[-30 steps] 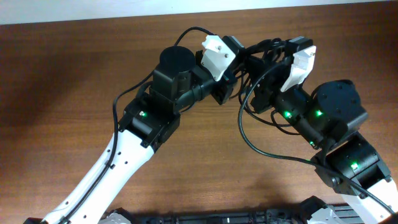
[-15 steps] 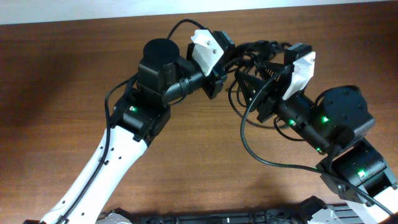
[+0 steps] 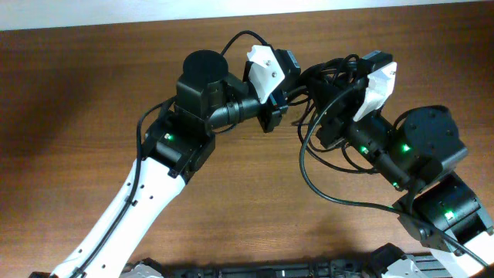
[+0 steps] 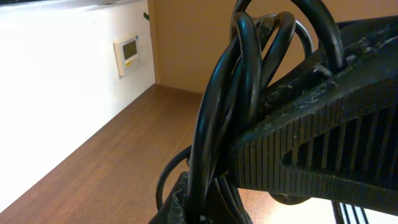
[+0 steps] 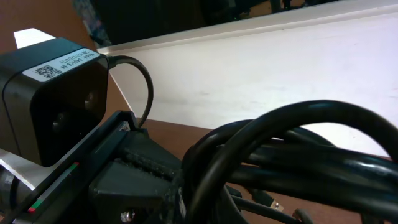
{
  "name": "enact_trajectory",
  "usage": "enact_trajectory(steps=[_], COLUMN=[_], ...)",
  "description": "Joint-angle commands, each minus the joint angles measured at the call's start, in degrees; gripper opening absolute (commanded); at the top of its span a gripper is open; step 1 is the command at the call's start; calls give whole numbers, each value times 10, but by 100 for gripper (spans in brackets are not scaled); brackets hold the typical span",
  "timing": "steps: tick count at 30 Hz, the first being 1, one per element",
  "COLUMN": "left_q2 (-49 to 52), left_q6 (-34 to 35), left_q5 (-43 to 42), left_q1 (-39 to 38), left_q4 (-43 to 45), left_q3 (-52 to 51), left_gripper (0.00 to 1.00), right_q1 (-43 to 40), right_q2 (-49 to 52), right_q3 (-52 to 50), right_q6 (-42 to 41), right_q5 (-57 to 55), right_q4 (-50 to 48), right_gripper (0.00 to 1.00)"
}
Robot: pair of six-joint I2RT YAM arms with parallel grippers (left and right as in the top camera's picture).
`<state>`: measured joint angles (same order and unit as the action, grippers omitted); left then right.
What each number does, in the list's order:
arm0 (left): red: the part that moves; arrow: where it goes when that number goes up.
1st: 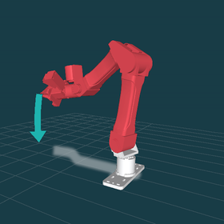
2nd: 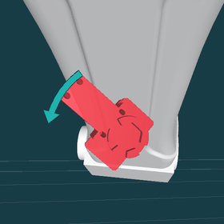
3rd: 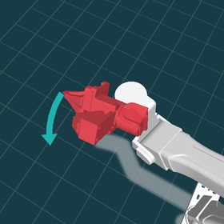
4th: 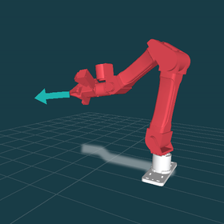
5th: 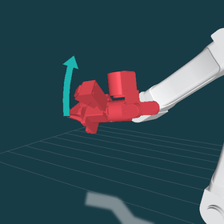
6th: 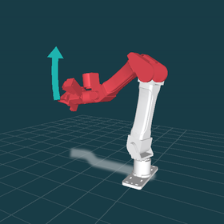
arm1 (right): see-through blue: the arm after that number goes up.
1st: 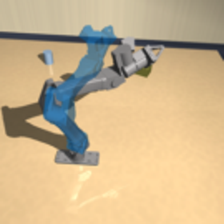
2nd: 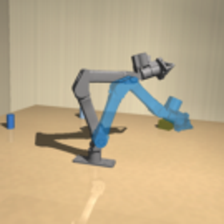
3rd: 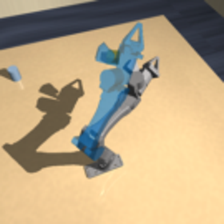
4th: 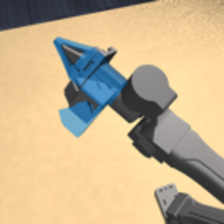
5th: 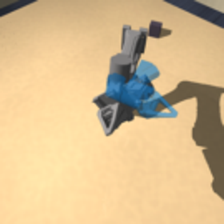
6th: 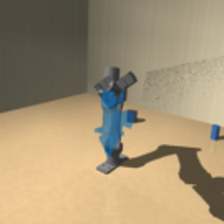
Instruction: Untangle cables
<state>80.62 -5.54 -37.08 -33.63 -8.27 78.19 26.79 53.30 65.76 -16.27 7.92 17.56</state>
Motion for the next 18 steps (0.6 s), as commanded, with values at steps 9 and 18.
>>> enact_trajectory(steps=[9,18], left_q2=[-2,-6], left_q6=[-6,3], left_q5=[159,140], left_q1=[-7,20], left_q4=[16,16], left_q3=[5,5], left_gripper=[0,0], right_q1=[6,-35], right_q2=[0,0], right_q3=[4,4], right_q6=[26,25], right_q5=[229,115], right_q4=[-22,24], right_gripper=[4,25])
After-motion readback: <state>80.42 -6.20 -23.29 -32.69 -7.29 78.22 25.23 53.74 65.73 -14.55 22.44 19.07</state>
